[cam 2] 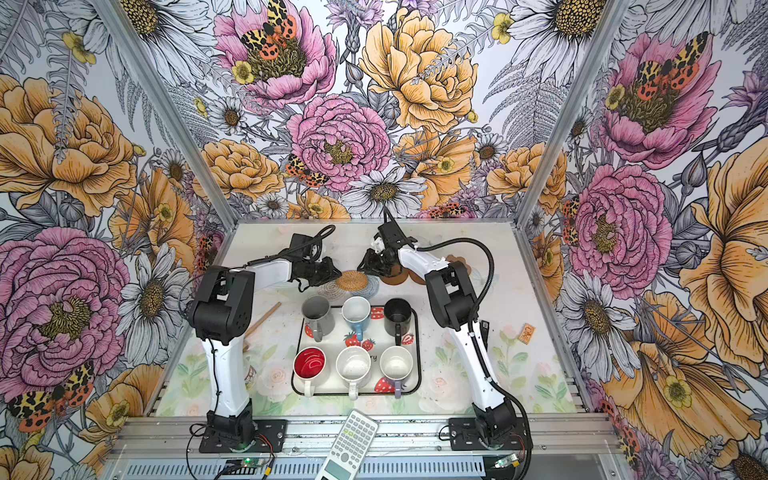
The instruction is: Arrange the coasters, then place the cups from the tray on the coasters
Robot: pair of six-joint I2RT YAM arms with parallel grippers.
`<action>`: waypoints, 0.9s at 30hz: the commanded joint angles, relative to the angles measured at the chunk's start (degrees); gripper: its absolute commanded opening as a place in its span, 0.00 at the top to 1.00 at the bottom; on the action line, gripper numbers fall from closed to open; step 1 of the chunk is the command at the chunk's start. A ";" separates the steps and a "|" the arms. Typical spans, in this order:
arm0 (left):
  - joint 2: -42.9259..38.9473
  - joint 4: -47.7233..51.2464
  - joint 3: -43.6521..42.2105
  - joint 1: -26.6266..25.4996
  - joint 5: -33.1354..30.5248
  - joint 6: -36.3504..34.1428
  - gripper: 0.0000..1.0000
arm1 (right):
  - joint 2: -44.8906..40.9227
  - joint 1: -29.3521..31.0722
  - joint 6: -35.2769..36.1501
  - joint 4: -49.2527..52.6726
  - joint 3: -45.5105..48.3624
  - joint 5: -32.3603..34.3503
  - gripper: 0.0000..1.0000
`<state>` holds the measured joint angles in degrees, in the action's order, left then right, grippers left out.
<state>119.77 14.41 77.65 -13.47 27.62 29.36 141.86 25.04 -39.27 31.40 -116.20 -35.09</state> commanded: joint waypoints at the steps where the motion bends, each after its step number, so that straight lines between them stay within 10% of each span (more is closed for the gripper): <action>1: -1.15 -6.35 -0.75 -0.90 5.35 1.92 0.93 | 1.20 1.96 -0.99 -1.36 -3.34 -3.83 0.66; 14: -3.30 -9.93 -0.42 0.50 4.68 3.18 1.00 | 5.77 2.03 -3.34 -1.38 -13.23 -4.57 0.66; 27: -7.00 -13.82 -3.92 6.29 1.30 2.98 1.00 | 11.73 0.38 -5.73 -1.34 -27.59 -4.14 0.41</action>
<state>114.80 3.42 74.67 -8.78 28.84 31.70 152.77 25.54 -44.18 31.70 -141.16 -37.85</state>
